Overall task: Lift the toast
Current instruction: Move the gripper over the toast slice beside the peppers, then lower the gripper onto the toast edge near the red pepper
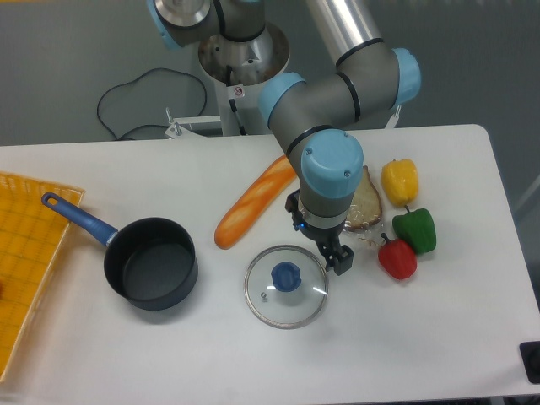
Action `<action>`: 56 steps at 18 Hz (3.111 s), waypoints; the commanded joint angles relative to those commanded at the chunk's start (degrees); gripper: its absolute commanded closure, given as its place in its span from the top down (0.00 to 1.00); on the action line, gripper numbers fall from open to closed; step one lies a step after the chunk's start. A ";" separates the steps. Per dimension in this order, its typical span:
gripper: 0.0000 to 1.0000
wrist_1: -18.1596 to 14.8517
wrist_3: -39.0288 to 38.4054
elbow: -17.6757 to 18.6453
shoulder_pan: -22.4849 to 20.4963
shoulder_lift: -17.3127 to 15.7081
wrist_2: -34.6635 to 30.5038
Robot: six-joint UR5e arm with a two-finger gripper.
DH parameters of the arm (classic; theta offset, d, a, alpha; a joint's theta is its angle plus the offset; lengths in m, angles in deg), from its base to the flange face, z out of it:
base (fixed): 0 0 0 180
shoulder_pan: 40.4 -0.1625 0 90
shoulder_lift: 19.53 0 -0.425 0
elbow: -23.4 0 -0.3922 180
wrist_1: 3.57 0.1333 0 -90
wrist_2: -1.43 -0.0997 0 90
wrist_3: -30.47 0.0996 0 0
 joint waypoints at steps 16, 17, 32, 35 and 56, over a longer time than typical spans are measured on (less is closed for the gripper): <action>1.00 1.05 2.53 6.23 -3.68 -1.58 1.23; 1.00 0.97 4.29 7.29 -4.65 -1.84 1.32; 1.00 3.16 8.79 12.92 -9.75 -3.25 1.14; 1.00 3.95 8.79 12.40 -10.90 -2.55 1.14; 1.00 14.15 -13.62 9.94 -10.46 3.95 2.20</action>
